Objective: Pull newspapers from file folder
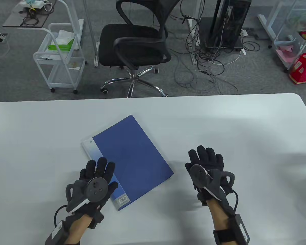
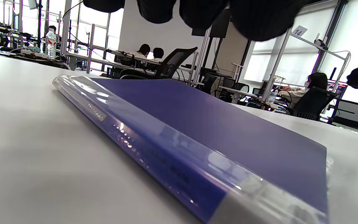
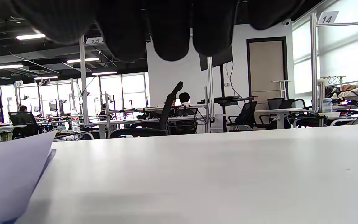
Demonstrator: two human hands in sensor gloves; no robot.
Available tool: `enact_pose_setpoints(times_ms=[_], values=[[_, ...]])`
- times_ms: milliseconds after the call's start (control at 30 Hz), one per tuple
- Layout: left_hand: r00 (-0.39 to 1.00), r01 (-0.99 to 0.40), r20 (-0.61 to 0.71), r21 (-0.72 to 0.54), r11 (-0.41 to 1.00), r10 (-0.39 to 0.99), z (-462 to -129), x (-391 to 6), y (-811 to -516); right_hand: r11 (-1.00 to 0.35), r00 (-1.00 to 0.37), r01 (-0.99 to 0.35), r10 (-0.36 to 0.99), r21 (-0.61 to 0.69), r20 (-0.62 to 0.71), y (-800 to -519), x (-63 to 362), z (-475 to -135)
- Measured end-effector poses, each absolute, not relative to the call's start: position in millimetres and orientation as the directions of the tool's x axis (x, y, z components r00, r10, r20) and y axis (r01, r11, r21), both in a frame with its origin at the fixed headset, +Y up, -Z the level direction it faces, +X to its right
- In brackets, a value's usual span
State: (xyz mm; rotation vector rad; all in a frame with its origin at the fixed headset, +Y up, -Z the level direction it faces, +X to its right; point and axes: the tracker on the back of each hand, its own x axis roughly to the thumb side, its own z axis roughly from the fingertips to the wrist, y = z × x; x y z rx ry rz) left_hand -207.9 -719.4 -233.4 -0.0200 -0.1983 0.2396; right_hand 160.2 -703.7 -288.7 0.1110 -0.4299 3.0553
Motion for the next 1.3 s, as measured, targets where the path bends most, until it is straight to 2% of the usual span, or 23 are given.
enact_pose_setpoints(times_ms=[167,333,433,567,700,800,900,1033,1167,1300], values=[[0.954,-0.243,0.178,-0.019,0.97,0.242,-232.7,-211.6,-713.0,-0.96,-0.995,-0.079,0.059,-0.268,0.084,-704.2,159.5,-288.8],[0.946,-0.313,0.112,0.09,0.945,0.303,-246.3,-232.5,-682.3,-0.956,-0.994,-0.091,0.072,-0.277,0.078,-700.9,162.8,-289.6],[0.93,-0.367,0.029,0.094,0.925,0.366,-276.9,-251.5,-662.3,-0.957,-0.993,-0.11,0.093,-0.27,0.074,-701.1,166.0,-289.7],[0.921,-0.378,-0.076,0.069,0.923,0.383,-322.8,-270.7,-656.5,-0.957,-0.993,-0.116,0.102,-0.268,0.065,-700.3,169.3,-290.8],[0.913,-0.368,-0.198,-0.027,0.929,0.356,-362.7,-287.2,-680.4,-0.953,-0.99,-0.143,0.133,-0.268,0.054,-699.5,173.9,-290.3],[0.882,-0.406,-0.318,-0.142,0.903,0.346,-387.1,-299.4,-714.8,-0.954,-0.988,-0.156,0.148,-0.257,0.051,-700.3,176.4,-291.1],[0.856,-0.422,-0.403,-0.188,0.887,0.322,-404.8,-310.6,-746.1,-0.955,-0.987,-0.163,0.156,-0.249,0.046,-701.0,178.1,-291.7],[0.845,-0.429,-0.441,-0.226,0.874,0.301,-417.9,-320.3,-771.6,-0.955,-0.984,-0.179,0.174,-0.238,0.045,-701.2,178.5,-291.0],[0.845,-0.423,-0.441,-0.205,0.883,0.302,-424.1,-321.8,-775.7,-0.958,-0.982,-0.186,0.182,-0.218,0.039,-704.2,179.9,-292.9],[0.817,-0.511,-0.394,-0.154,0.846,0.422,-425.6,-321.1,-777.4,-0.958,-0.981,-0.195,0.193,-0.212,0.032,-705.4,182.5,-293.9]])
